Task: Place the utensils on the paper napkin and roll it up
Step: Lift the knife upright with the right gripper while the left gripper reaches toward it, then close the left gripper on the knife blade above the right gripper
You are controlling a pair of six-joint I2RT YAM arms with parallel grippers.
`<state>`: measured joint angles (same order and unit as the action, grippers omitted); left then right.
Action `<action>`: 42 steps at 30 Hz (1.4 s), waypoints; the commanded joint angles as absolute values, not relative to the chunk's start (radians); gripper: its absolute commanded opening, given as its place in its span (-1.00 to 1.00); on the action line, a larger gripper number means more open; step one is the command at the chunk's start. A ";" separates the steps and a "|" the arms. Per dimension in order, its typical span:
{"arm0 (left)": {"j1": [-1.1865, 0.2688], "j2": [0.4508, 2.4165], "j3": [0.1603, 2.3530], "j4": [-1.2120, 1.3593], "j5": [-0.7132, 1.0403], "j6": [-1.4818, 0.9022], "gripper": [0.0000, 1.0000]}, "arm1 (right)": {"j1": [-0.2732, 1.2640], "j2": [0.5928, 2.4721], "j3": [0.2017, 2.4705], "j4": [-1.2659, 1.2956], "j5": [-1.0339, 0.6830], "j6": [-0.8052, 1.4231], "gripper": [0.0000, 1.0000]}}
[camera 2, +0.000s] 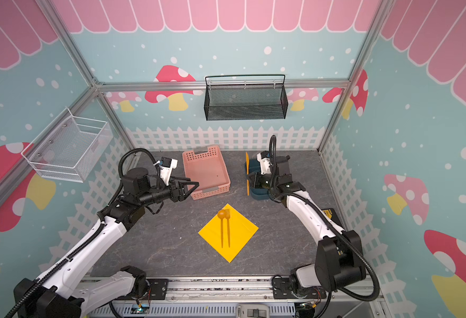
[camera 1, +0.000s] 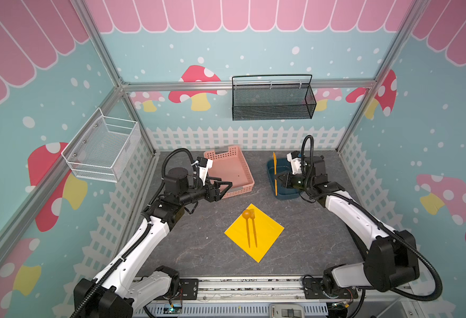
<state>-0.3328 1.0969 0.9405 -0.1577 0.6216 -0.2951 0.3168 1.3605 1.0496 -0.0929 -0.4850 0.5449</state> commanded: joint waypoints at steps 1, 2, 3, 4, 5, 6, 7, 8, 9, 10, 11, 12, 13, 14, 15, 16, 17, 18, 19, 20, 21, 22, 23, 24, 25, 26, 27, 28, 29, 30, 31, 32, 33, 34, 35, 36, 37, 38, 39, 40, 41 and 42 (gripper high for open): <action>-0.363 1.121 1.006 -0.099 0.693 -0.309 0.43 | 0.374 1.298 1.038 0.093 -0.592 0.547 -1.00; -0.374 1.125 1.019 -0.093 0.705 -0.306 0.42 | 0.394 1.283 1.039 0.128 -0.606 0.546 -1.00; -0.387 1.128 1.031 -0.087 0.715 -0.304 0.40 | 0.409 1.269 1.040 0.161 -0.616 0.550 -1.00; -0.395 1.128 1.038 -0.082 0.720 -0.304 0.39 | 0.417 1.261 1.044 0.187 -0.626 0.562 -1.00; -0.404 1.128 1.045 -0.073 0.725 -0.303 0.39 | 0.422 1.254 1.049 0.220 -0.646 0.580 -1.00; -0.405 1.126 1.052 -0.060 0.734 -0.308 0.39 | 0.426 1.251 1.056 0.256 -0.674 0.598 -1.00; -0.405 1.122 1.055 -0.046 0.744 -0.311 0.39 | 0.430 1.250 1.061 0.283 -0.695 0.613 -1.00; -0.429 1.119 1.057 -0.027 0.760 -0.315 0.39 | 0.437 1.250 1.065 0.325 -0.725 0.630 -1.00; -0.436 1.113 1.058 -0.008 0.774 -0.317 0.39 | 0.442 1.252 1.069 0.362 -0.755 0.649 -1.00; -0.440 1.109 1.061 0.001 0.784 -0.317 0.39 | 0.448 1.255 1.072 0.392 -0.773 0.666 -1.00; -0.443 1.104 1.063 0.015 0.793 -0.318 0.39 | 0.454 1.262 1.079 0.422 -0.802 0.687 -1.00; -0.445 1.099 1.065 0.027 0.800 -0.318 0.39 | 0.459 1.271 1.087 0.452 -0.841 0.703 -1.00; -0.446 1.097 1.070 0.036 0.806 -0.320 0.40 | 0.464 1.278 1.094 0.475 -0.871 0.712 -1.00; -0.448 1.098 1.077 0.040 0.816 -0.323 0.40 | 0.473 1.283 1.105 0.485 -0.896 0.718 -1.00; -0.449 1.101 1.088 0.037 0.824 -0.324 0.40 | 0.481 1.288 1.113 0.499 -0.912 0.722 -1.00; -0.449 1.102 1.099 0.031 0.829 -0.324 0.40 | 0.489 1.288 1.115 0.521 -0.929 0.721 -1.00; -0.451 1.103 1.111 0.024 0.836 -0.321 0.40 | 0.498 1.286 1.115 0.550 -0.943 0.720 -1.00; -0.453 1.104 1.122 0.016 0.847 -0.316 0.40 | 0.506 1.281 1.115 0.573 -0.950 0.724 -1.00; -0.455 1.104 1.131 0.007 0.853 -0.310 0.40 | 0.511 1.279 1.112 0.598 -0.957 0.730 -1.00; -0.459 1.104 1.144 -0.005 0.860 -0.300 0.40 | 0.516 1.277 1.107 0.637 -0.968 0.747 -1.00; -0.463 1.106 1.154 -0.015 0.870 -0.290 0.40 | 0.520 1.277 1.102 0.681 -0.978 0.770 -1.00; -0.469 1.106 1.161 -0.018 0.883 -0.283 0.40 | 0.523 1.279 1.096 0.721 -0.989 0.791 -1.00; -0.475 1.106 1.169 -0.018 0.895 -0.280 0.40 | 0.525 1.283 1.094 0.761 -1.003 0.817 -1.00; -0.483 1.106 1.173 -0.015 0.904 -0.276 0.38 | 0.528 1.289 1.095 0.790 -1.016 0.838 -1.00; -0.491 1.106 1.175 -0.011 0.909 -0.273 0.37 | 0.530 1.291 1.098 0.804 -1.024 0.848 -1.00; -0.502 1.106 1.178 -0.010 0.912 -0.267 0.34 | 0.534 1.291 1.101 0.810 -1.027 0.853 -1.00; -0.512 1.107 1.178 -0.011 0.914 -0.260 0.32 | 0.535 1.289 1.102 0.814 -1.025 0.854 -1.00; -0.517 1.108 1.180 -0.016 0.914 -0.251 0.29 | 0.538 1.287 1.101 0.819 -1.022 0.854 -1.00; -0.526 1.110 1.185 -0.031 0.906 -0.238 0.27 | 0.541 1.284 1.101 0.822 -1.019 0.854 -1.00; -0.534 1.111 1.190 -0.048 0.893 -0.224 0.25 | 0.543 1.282 1.101 0.824 -1.012 0.856 -1.00; -0.538 1.114 1.196 -0.065 0.881 -0.211 0.23 | 0.546 1.282 1.103 0.830 -1.009 0.857 -1.00; -0.543 1.116 1.202 -0.080 0.870 -0.198 0.21 | 0.547 1.282 1.103 0.836 -1.007 0.859 -1.00; -0.547 1.117 1.204 -0.090 0.862 -0.187 0.18 | 0.548 1.284 1.104 0.840 -1.007 0.862 -1.00; -0.549 1.118 1.206 -0.091 0.858 -0.182 0.14 | 0.547 1.285 1.104 0.844 -1.006 0.864 -1.00; -0.553 1.120 1.207 -0.091 0.855 -0.178 0.12 | 0.548 1.288 1.107 0.842 -1.005 0.867 -1.00; -0.557 1.120 1.208 -0.091 0.855 -0.173 0.09 | 0.549 1.290 1.109 0.845 -1.004 0.871 -1.00; -0.559 1.122 1.209 -0.091 0.855 -0.167 0.08 | 0.548 1.292 1.110 0.847 -1.002 0.877 -1.00; -0.564 1.127 1.209 -0.090 0.851 -0.162 0.05 | 0.548 1.293 1.109 0.853 -1.000 0.885 -1.00; -0.564 1.130 1.209 -0.091 0.847 -0.158 0.03 | 0.548 1.292 1.108 0.857 -0.996 0.892 -1.00; -0.567 1.133 1.209 -0.091 0.845 -0.154 0.00 | 0.550 1.292 1.106 0.866 -0.996 0.899 -1.00; -0.569 1.137 1.209 -0.091 0.842 -0.152 -0.02 | 0.551 1.293 1.103 0.879 -0.999 0.910 -1.00; -0.571 1.140 1.210 -0.089 0.839 -0.149 -0.04 | 0.550 1.293 1.100 0.890 -0.999 0.918 -1.00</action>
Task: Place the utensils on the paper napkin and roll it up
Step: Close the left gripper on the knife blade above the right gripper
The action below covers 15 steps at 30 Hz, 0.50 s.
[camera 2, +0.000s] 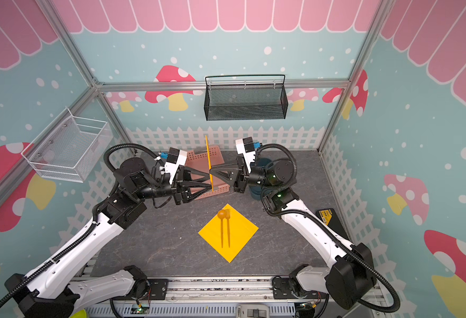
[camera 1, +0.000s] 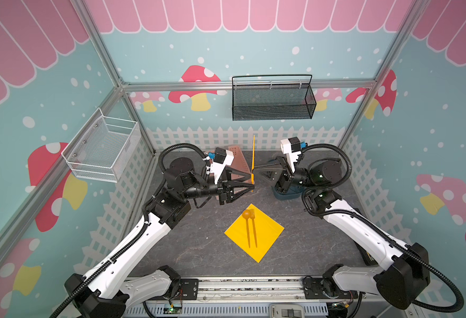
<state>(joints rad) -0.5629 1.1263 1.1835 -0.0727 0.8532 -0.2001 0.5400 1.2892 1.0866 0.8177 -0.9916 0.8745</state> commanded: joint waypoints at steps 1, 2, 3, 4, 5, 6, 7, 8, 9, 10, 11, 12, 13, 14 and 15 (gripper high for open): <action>-0.573 1.144 1.211 -0.090 0.837 -0.145 -0.06 | 0.552 1.293 1.098 0.896 -0.999 0.925 -1.00; -0.575 1.145 1.213 -0.089 0.835 -0.142 -0.09 | 0.551 1.293 1.097 0.901 -0.998 0.932 -1.00; -0.575 1.148 1.213 -0.089 0.833 -0.138 -0.13 | 0.552 1.293 1.095 0.907 -0.999 0.938 -1.00; -0.577 1.151 1.215 -0.087 0.833 -0.136 -0.17 | 0.552 1.294 1.094 0.916 -0.999 0.945 -1.00; -0.577 1.152 1.216 -0.087 0.834 -0.133 -0.20 | 0.553 1.295 1.091 0.921 -0.999 0.951 -1.00; -0.579 1.152 1.216 -0.086 0.835 -0.131 -0.23 | 0.554 1.296 1.090 0.924 -0.997 0.955 -1.00; -0.579 1.152 1.215 -0.085 0.839 -0.127 -0.27 | 0.554 1.296 1.089 0.927 -0.995 0.958 -1.00; -0.580 1.153 1.215 -0.086 0.841 -0.124 -0.31 | 0.553 1.298 1.088 0.927 -0.993 0.959 -1.00; -0.578 1.152 1.215 -0.086 0.842 -0.122 -0.36 | 0.554 1.297 1.086 0.927 -0.992 0.960 -1.00; -0.579 1.151 1.214 -0.086 0.841 -0.119 -0.41 | 0.554 1.297 1.085 0.927 -0.989 0.961 -1.00; -0.578 1.151 1.212 -0.086 0.843 -0.116 -0.45 | 0.555 1.299 1.083 0.925 -0.988 0.962 -1.00; -0.580 1.149 1.211 -0.086 0.843 -0.113 -0.50 | 0.555 1.299 1.082 0.924 -0.988 0.963 -1.00; -0.579 1.147 1.210 -0.086 0.841 -0.111 -0.54 | 0.555 1.299 1.081 0.925 -0.988 0.963 -1.00; -0.578 1.145 1.208 -0.086 0.842 -0.107 -0.59 | 0.555 1.299 1.081 0.926 -0.988 0.966 -1.00; -0.578 1.143 1.207 -0.086 0.840 -0.105 -0.62 | 0.555 1.300 1.081 0.926 -0.987 0.968 -1.00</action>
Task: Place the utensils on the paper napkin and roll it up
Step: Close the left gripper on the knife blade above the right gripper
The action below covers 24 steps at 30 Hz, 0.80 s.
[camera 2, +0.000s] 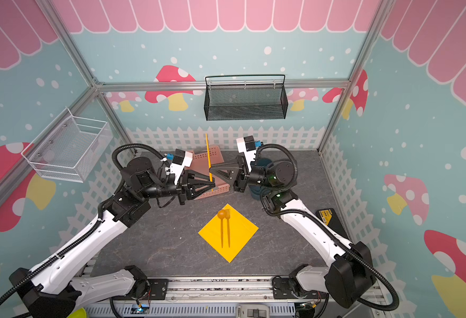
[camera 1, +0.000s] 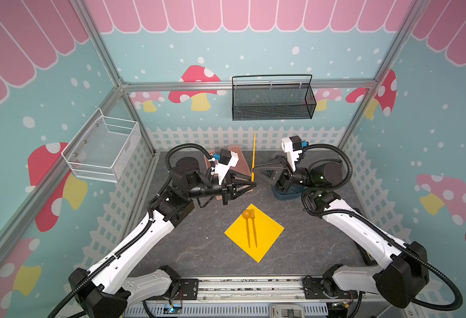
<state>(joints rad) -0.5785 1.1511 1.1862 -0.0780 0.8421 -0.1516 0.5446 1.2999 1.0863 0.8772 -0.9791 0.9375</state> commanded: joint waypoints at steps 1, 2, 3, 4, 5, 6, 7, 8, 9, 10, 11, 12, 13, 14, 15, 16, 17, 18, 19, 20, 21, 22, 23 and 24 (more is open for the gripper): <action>-0.578 1.140 1.204 -0.088 0.837 -0.103 -0.66 | 0.555 1.300 1.080 0.924 -0.987 0.968 -1.00; -0.578 1.137 1.203 -0.089 0.835 -0.100 -0.71 | 0.555 1.301 1.080 0.922 -0.987 0.969 -1.00; -0.579 1.136 1.203 -0.092 0.832 -0.095 -0.75 | 0.555 1.301 1.079 0.920 -0.987 0.968 -1.00; -0.579 1.135 1.204 -0.097 0.830 -0.091 -0.78 | 0.555 1.302 1.077 0.915 -0.988 0.965 -1.00; -0.579 1.135 1.207 -0.103 0.825 -0.088 -0.80 | 0.555 1.301 1.077 0.903 -0.988 0.957 -0.94; -0.579 1.135 1.208 -0.109 0.824 -0.085 -0.81 | 0.554 1.302 1.076 0.885 -0.989 0.944 -0.87; -0.579 1.135 1.211 -0.113 0.820 -0.083 -0.81 | 0.555 1.303 1.078 0.859 -0.995 0.929 -0.81; -0.579 1.135 1.213 -0.120 0.815 -0.081 -0.82 | 0.555 1.303 1.081 0.827 -1.001 0.909 -0.75; -0.580 1.135 1.215 -0.126 0.808 -0.079 -0.82 | 0.554 1.303 1.084 0.806 -1.006 0.894 -0.67; -0.578 1.134 1.218 -0.135 0.801 -0.074 -0.83 | 0.554 1.302 1.084 0.792 -1.010 0.880 -0.61; -0.579 1.134 1.219 -0.143 0.795 -0.072 -0.83 | 0.555 1.300 1.082 0.784 -1.018 0.871 -0.57; -0.579 1.134 1.221 -0.149 0.790 -0.070 -0.83 | 0.555 1.298 1.082 0.771 -1.021 0.861 -0.53; -0.579 1.133 1.223 -0.154 0.779 -0.069 -0.83 | 0.555 1.298 1.081 0.755 -1.025 0.849 -0.51; -0.579 1.132 1.224 -0.160 0.769 -0.068 -0.83 | 0.555 1.298 1.081 0.740 -1.031 0.839 -0.51; -0.578 1.131 1.227 -0.166 0.759 -0.067 -0.84 | 0.555 1.301 1.080 0.729 -1.032 0.831 -0.51; -0.580 1.129 1.227 -0.170 0.752 -0.064 -0.84 | 0.555 1.301 1.080 0.713 -1.034 0.820 -0.51; -0.579 1.129 1.228 -0.172 0.747 -0.064 -0.84 | 0.555 1.302 1.079 0.705 -1.034 0.813 -0.52; -0.579 1.127 1.229 -0.173 0.745 -0.063 -0.84 | 0.555 1.303 1.076 0.705 -1.034 0.812 -0.53; -0.579 1.127 1.229 -0.174 0.746 -0.066 -0.84 | 0.555 1.305 1.073 0.705 -1.037 0.810 -0.54; -0.578 1.127 1.230 -0.173 0.747 -0.069 -0.84 | 0.554 1.307 1.070 0.705 -1.038 0.810 -0.54; -0.578 1.127 1.230 -0.172 0.746 -0.070 -0.84 | 0.555 1.308 1.069 0.703 -1.039 0.809 -0.54; -0.580 1.127 1.231 -0.172 0.748 -0.072 -0.84 | 0.555 1.310 1.069 0.702 -1.039 0.808 -0.55; -0.580 1.129 1.233 -0.171 0.750 -0.075 -0.84 | 0.555 1.311 1.069 0.701 -1.039 0.808 -0.54; -0.579 1.129 1.232 -0.171 0.751 -0.075 -0.84 | 0.555 1.313 1.069 0.701 -1.040 0.808 -0.55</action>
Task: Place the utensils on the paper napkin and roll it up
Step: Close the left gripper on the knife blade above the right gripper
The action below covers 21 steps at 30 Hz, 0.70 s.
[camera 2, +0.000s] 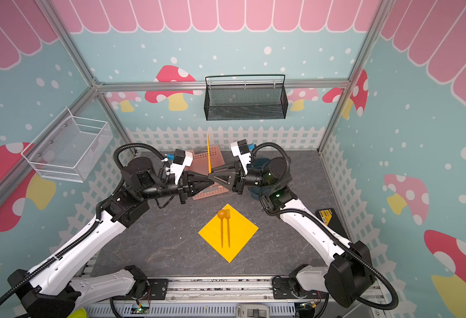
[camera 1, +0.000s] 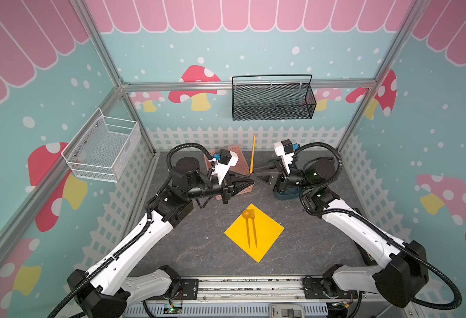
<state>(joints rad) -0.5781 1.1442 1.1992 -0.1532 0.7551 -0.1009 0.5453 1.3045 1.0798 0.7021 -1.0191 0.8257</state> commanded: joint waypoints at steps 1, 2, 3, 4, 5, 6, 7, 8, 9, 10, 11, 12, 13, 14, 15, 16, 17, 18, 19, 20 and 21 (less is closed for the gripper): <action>-0.579 1.130 1.231 -0.171 0.750 -0.076 -0.84 | 0.555 1.313 1.070 0.702 -1.041 0.807 -0.54; -0.580 1.130 1.229 -0.172 0.748 -0.078 -0.84 | 0.555 1.314 1.069 0.700 -1.041 0.806 -0.55; -0.579 1.130 1.227 -0.171 0.744 -0.079 -0.84 | 0.555 1.315 1.069 0.699 -1.041 0.803 -0.55; -0.578 1.131 1.227 -0.172 0.745 -0.081 -0.84 | 0.555 1.316 1.069 0.695 -1.039 0.801 -0.55; -0.579 1.132 1.226 -0.172 0.744 -0.082 -0.84 | 0.554 1.318 1.071 0.692 -1.039 0.798 -0.58; -0.578 1.131 1.225 -0.172 0.744 -0.083 -0.84 | 0.554 1.317 1.069 0.692 -1.037 0.798 -0.62; -0.579 1.129 1.223 -0.172 0.743 -0.084 -0.84 | 0.554 1.317 1.069 0.689 -1.033 0.795 -0.66; -0.578 1.129 1.224 -0.172 0.743 -0.086 -0.84 | 0.555 1.316 1.070 0.688 -1.029 0.792 -0.70; -0.579 1.128 1.223 -0.172 0.741 -0.085 -0.83 | 0.555 1.316 1.068 0.688 -1.026 0.790 -0.74; -0.578 1.125 1.223 -0.172 0.739 -0.084 -0.82 | 0.555 1.316 1.069 0.688 -1.026 0.790 -0.79; -0.580 1.123 1.222 -0.171 0.738 -0.085 -0.80 | 0.554 1.316 1.069 0.686 -1.026 0.789 -0.82; -0.579 1.122 1.223 -0.171 0.738 -0.086 -0.77 | 0.555 1.315 1.071 0.686 -1.026 0.788 -0.87; -0.580 1.122 1.221 -0.173 0.737 -0.089 -0.72 | 0.555 1.315 1.073 0.687 -1.026 0.787 -0.90; -0.579 1.120 1.224 -0.173 0.739 -0.089 -0.65 | 0.554 1.313 1.074 0.684 -1.025 0.783 -0.93; -0.578 1.118 1.224 -0.173 0.742 -0.092 -0.56 | 0.555 1.312 1.076 0.680 -1.022 0.779 -0.96; -0.579 1.115 1.224 -0.173 0.745 -0.093 -0.48 | 0.555 1.308 1.079 0.670 -1.021 0.769 -0.98; -0.579 1.111 1.223 -0.171 0.748 -0.094 -0.42 | 0.555 1.307 1.080 0.657 -1.019 0.759 -1.00; -0.578 1.108 1.222 -0.170 0.750 -0.097 -0.40 | 0.554 1.305 1.080 0.649 -1.019 0.752 -1.00; -0.578 1.104 1.223 -0.167 0.751 -0.097 -0.39 | 0.555 1.304 1.080 0.639 -1.016 0.744 -1.00; -0.579 1.100 1.226 -0.167 0.754 -0.099 -0.37 | 0.555 1.302 1.079 0.631 -1.015 0.735 -1.00; -0.579 1.097 1.228 -0.167 0.761 -0.102 -0.34 | 0.555 1.302 1.079 0.624 -1.016 0.729 -1.00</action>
